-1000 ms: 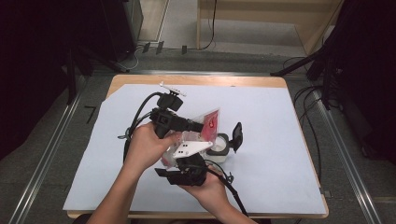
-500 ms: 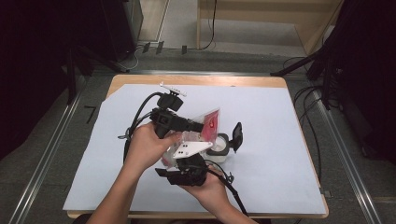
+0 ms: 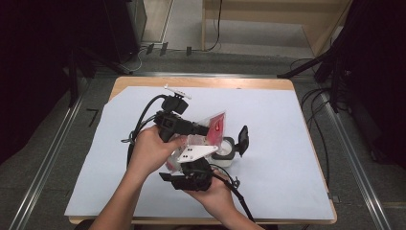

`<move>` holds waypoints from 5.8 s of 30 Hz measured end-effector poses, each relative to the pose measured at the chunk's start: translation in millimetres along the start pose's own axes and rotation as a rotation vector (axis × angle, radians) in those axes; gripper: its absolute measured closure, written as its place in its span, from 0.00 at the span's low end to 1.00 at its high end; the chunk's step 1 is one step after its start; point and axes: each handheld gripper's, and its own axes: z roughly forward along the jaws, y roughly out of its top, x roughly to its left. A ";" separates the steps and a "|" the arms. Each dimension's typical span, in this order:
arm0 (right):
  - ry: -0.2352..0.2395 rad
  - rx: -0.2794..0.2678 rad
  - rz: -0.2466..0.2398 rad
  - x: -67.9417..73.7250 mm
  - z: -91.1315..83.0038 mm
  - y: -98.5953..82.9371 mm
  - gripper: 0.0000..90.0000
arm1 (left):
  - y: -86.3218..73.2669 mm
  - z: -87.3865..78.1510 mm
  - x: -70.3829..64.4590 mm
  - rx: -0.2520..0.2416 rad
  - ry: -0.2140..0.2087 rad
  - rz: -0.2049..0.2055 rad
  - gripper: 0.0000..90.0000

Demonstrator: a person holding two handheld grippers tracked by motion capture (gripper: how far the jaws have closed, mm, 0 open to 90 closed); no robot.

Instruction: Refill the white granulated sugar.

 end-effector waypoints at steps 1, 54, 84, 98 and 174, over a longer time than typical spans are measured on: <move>0.000 0.000 0.000 -0.2 -0.3 0.0 0.70 | 0.2 0.2 -0.3 -0.001 -0.001 0.000 0.84; -0.015 -0.006 0.007 -0.4 -2.5 -0.9 0.71 | 2.4 2.0 -3.0 -0.003 -0.007 0.015 0.84; -0.019 -0.012 0.018 -1.8 -3.6 0.8 0.71 | 5.6 3.4 -4.8 -0.011 -0.008 0.018 0.84; -0.022 -0.017 0.015 -1.5 -3.5 0.2 0.71 | 5.3 3.5 -6.6 -0.013 -0.003 0.023 0.84; 0.002 -0.015 0.001 -4.2 3.3 2.3 0.71 | 0.7 -1.8 -5.1 -0.046 0.034 0.023 0.83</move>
